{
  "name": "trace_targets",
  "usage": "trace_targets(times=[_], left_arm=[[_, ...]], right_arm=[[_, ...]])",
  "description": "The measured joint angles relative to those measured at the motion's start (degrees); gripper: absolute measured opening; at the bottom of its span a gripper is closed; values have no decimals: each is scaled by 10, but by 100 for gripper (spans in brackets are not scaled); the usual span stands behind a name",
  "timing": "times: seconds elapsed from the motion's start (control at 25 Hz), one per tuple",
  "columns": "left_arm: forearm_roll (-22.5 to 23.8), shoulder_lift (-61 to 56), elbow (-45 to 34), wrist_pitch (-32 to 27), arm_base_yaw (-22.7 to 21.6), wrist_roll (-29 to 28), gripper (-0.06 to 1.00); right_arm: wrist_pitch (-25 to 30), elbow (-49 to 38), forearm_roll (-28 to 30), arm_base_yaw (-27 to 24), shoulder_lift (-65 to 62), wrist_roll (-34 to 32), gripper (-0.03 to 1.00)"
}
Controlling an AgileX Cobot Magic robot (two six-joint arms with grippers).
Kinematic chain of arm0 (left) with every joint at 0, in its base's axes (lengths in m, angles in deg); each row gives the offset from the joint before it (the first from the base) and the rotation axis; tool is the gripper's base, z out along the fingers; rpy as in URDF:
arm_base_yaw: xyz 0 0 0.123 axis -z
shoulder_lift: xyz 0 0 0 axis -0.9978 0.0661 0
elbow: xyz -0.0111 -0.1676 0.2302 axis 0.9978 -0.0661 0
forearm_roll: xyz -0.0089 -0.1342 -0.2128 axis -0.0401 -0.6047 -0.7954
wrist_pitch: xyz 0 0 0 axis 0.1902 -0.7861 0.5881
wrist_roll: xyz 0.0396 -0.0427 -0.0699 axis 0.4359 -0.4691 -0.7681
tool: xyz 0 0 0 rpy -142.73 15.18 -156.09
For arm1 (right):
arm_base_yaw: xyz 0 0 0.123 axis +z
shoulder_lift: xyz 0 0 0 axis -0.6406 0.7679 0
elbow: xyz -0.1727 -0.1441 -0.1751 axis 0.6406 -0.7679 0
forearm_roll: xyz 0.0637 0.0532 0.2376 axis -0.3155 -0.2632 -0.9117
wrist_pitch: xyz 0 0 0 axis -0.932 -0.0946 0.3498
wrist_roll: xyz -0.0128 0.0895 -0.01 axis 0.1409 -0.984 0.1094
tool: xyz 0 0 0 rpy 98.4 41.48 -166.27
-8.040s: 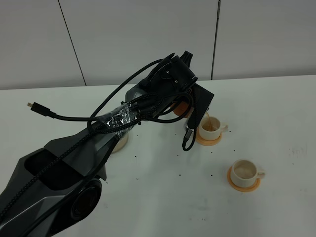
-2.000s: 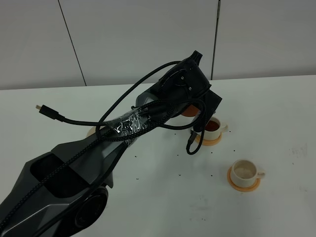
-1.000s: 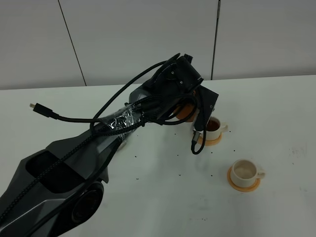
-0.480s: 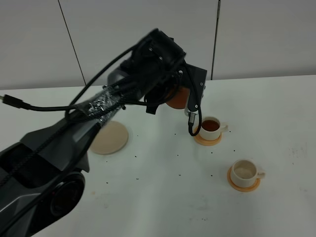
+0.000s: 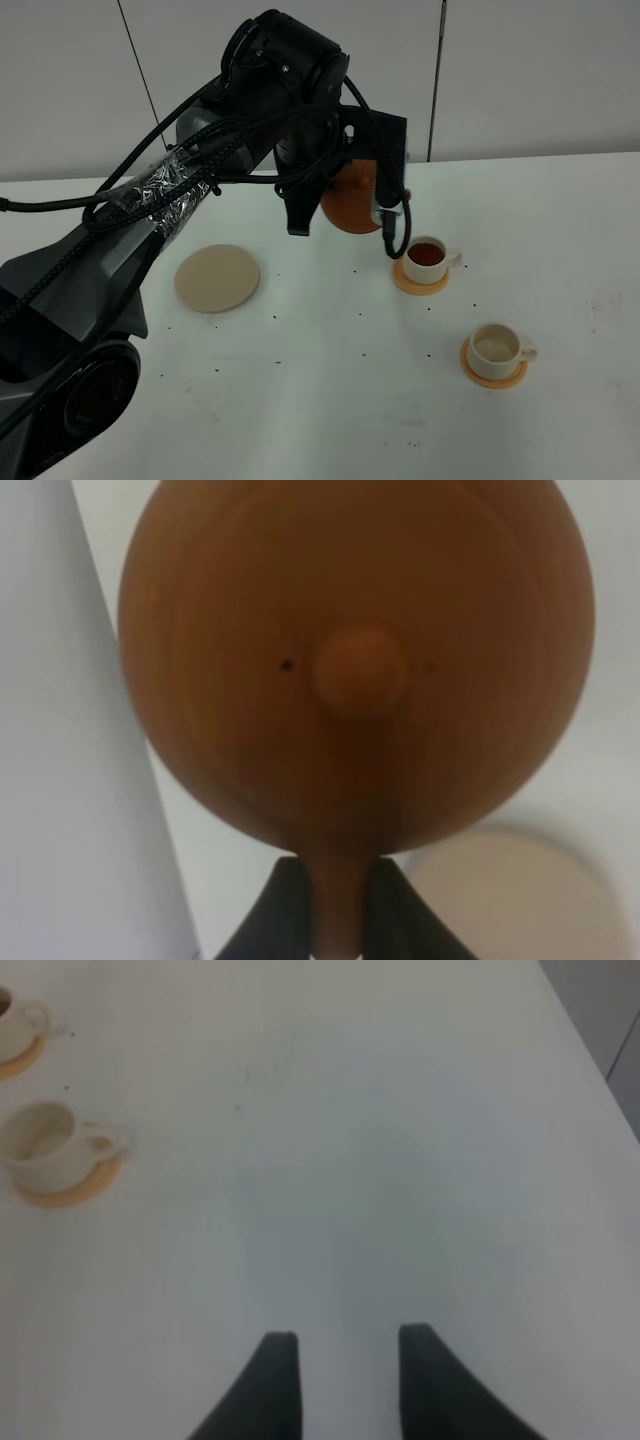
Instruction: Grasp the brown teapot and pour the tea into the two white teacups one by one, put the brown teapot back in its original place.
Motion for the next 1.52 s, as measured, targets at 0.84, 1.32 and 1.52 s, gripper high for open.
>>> trace_targets(times=[0.84, 1.32, 1.52], left_arm=[[-102, -7, 0, 0, 70, -97, 17], [-104, -7, -1, 0, 89, -136, 17], [-104, -7, -1, 0, 89, -151, 17]], right_arm=[[0, 0, 0, 0, 0, 0, 24], [0, 0, 0, 0, 0, 0, 24], [0, 0, 0, 0, 0, 0, 24]])
